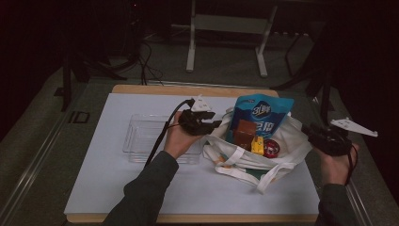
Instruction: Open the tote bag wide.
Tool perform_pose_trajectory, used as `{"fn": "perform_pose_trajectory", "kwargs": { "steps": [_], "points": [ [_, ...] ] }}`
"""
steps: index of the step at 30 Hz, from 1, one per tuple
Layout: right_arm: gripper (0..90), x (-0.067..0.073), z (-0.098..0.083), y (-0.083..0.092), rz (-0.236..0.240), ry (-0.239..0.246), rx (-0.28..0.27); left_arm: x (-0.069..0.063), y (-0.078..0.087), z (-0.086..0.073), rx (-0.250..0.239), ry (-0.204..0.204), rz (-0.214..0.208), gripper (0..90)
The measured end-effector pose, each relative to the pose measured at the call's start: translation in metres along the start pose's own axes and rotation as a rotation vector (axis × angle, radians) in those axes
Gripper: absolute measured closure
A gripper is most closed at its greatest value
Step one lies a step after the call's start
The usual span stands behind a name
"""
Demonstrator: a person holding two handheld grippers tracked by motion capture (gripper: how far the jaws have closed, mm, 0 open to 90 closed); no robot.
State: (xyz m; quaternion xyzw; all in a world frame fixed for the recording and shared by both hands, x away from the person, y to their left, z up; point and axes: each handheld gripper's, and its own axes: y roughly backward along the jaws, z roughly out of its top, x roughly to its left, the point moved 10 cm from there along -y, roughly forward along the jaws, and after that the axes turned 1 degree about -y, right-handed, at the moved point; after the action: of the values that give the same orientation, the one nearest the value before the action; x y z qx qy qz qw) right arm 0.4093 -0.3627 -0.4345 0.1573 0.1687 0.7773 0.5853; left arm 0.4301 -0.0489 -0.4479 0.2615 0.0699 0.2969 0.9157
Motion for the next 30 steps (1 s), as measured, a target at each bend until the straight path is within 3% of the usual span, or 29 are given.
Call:
{"fn": "perform_pose_trajectory", "kwargs": {
  "steps": [2, 4, 8, 14, 19, 23, 27, 30],
  "points": [
    [63.0, 0.004, 0.002, -0.008, 0.009, 0.016, 0.014, 0.001, -0.007, 0.001, 0.016, 0.001, -0.008, 63.0],
    [69.3, 0.009, 0.003, -0.016, 0.020, 0.030, 0.037, -0.001, -0.014, 0.001, 0.029, -0.004, -0.030, 73.0],
    [86.9, 0.012, -0.003, -0.034, 0.000, 0.061, 0.108, 0.000, -0.030, -0.008, 0.103, -0.019, 0.004, 86.8],
    [88.4, 0.006, -0.028, -0.059, -0.037, 0.057, 0.226, 0.003, -0.054, -0.032, 0.221, -0.032, 0.038, 88.0],
    [88.6, 0.002, -0.054, -0.076, -0.026, -0.014, 0.292, 0.002, -0.071, -0.047, 0.293, -0.043, 0.049, 88.1],
    [88.8, 0.001, -0.074, -0.084, -0.020, -0.032, 0.352, -0.004, -0.077, -0.053, 0.335, -0.071, 0.053, 88.1],
    [88.5, 0.002, -0.088, -0.087, -0.010, -0.067, 0.365, -0.005, -0.077, -0.054, 0.346, -0.065, 0.046, 87.8],
    [84.7, 0.005, -0.086, -0.083, -0.024, -0.063, 0.343, -0.007, -0.077, -0.056, 0.349, -0.069, 0.040, 87.5]
  ]
}}
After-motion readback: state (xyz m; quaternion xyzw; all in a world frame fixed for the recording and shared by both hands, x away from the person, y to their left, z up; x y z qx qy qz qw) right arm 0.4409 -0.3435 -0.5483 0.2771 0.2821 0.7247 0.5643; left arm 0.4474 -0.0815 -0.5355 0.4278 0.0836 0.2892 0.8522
